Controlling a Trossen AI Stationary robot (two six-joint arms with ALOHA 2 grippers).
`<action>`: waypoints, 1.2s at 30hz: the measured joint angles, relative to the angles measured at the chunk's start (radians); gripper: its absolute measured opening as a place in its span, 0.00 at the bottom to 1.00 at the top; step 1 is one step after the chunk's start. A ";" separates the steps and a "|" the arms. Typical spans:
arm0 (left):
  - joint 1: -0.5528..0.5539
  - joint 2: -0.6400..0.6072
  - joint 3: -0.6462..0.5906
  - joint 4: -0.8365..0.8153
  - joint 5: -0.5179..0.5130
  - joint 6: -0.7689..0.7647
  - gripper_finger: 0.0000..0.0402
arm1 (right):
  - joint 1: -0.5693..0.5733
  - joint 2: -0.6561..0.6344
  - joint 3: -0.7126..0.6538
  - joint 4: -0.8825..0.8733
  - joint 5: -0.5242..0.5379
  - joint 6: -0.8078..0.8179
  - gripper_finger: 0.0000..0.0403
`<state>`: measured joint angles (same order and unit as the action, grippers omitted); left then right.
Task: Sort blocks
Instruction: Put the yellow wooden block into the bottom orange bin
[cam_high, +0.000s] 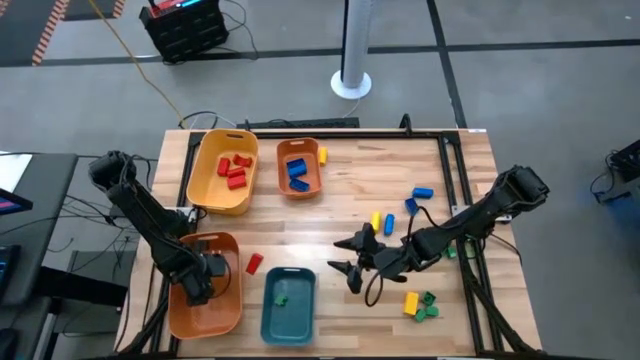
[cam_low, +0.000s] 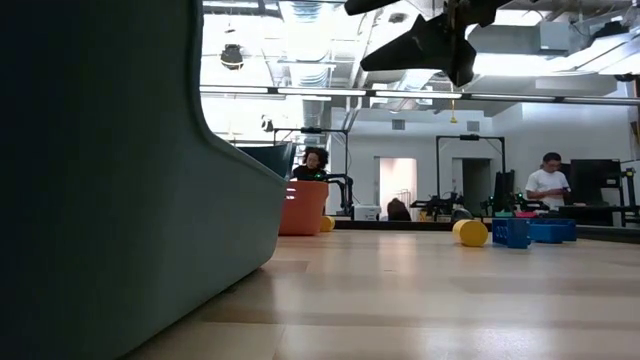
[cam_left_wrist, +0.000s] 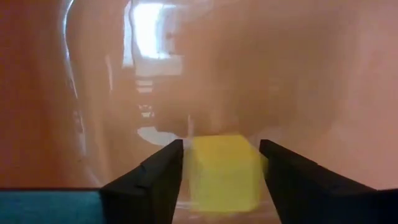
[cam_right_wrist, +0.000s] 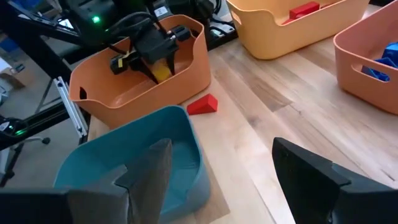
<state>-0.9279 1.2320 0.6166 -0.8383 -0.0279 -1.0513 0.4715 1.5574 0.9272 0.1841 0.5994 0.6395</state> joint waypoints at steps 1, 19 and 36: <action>0.000 0.000 0.003 0.000 -0.002 0.003 0.51 | 0.000 0.000 0.000 0.000 0.000 0.000 0.72; 0.029 -0.055 0.348 -0.160 -0.196 0.192 0.59 | -0.016 -0.053 0.001 -0.206 0.004 -0.039 0.72; 0.506 -0.055 0.359 0.693 -0.477 1.238 0.49 | -0.026 -0.066 0.002 -0.776 -0.071 0.294 0.68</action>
<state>-0.4223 1.1774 0.9757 -0.1457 -0.5046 0.1869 0.4457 1.4910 0.9288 -0.5919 0.5288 0.9336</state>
